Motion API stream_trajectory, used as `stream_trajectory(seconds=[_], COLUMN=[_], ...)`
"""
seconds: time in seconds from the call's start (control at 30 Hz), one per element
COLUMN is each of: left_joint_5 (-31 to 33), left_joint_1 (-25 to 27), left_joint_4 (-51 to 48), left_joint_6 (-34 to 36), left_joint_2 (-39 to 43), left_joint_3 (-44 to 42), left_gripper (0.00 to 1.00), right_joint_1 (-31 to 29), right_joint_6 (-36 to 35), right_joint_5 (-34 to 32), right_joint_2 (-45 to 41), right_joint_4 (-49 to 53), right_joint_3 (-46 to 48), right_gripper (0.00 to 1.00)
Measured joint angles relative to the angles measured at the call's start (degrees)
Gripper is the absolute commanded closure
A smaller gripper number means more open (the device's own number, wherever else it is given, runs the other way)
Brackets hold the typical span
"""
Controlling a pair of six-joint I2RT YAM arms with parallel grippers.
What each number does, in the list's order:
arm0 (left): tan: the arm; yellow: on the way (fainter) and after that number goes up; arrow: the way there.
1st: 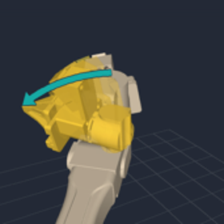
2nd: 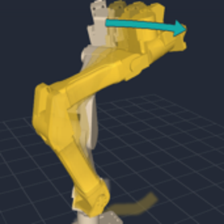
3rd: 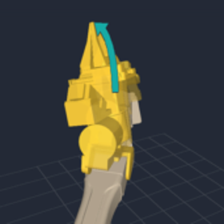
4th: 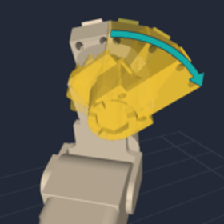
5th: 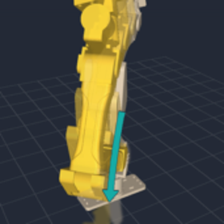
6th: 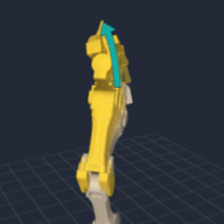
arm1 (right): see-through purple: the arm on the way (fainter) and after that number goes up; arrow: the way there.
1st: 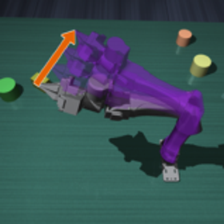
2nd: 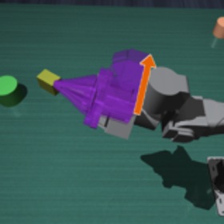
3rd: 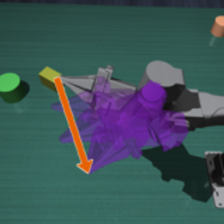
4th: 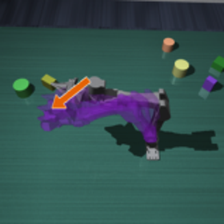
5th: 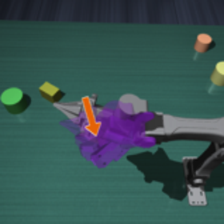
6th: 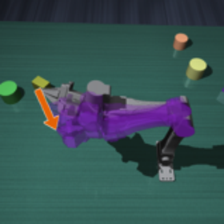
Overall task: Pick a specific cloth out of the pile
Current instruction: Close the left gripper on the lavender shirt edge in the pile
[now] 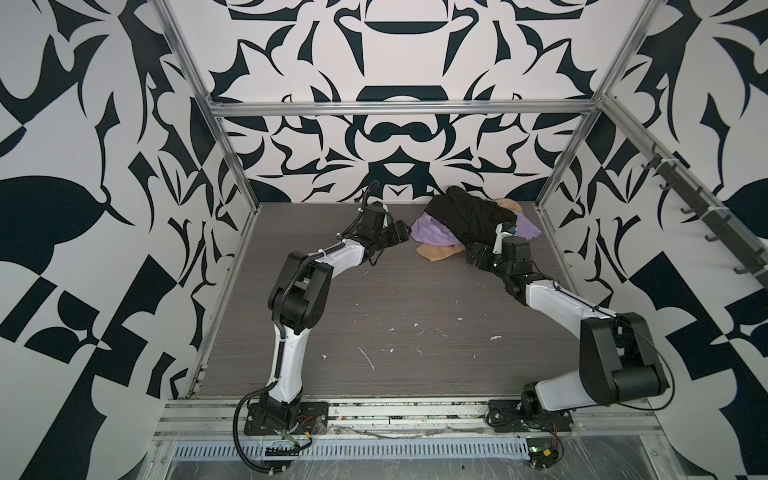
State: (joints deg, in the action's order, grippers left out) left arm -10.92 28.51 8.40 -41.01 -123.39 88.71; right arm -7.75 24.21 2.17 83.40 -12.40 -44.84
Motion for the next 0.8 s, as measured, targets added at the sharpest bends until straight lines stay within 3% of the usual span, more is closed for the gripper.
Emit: stream_trajectory(seconds=[0.13, 0.43, 0.8], left_joint_5=[-1.38, -3.74, -7.39], left_joint_1=[0.7, 3.54, 4.17], left_joint_4=[1.31, 6.49, 8.79], left_joint_6=[-0.59, -2.27, -6.71], left_joint_2=[-4.7, -14.69, -24.76], left_joint_3=[5.7, 17.09, 25.62], left_gripper=[0.25, 0.26, 0.44], right_joint_1=[0.0, 0.0, 0.0], right_joint_6=[0.15, 0.2, 0.81], right_joint_5=[-1.16, -1.38, -0.59], right_joint_2=[-0.74, -1.09, -1.2], right_joint_4=[0.0, 2.03, 2.27], right_joint_3=[0.0, -1.42, -2.64], right_gripper=[0.01, 0.01, 0.01])
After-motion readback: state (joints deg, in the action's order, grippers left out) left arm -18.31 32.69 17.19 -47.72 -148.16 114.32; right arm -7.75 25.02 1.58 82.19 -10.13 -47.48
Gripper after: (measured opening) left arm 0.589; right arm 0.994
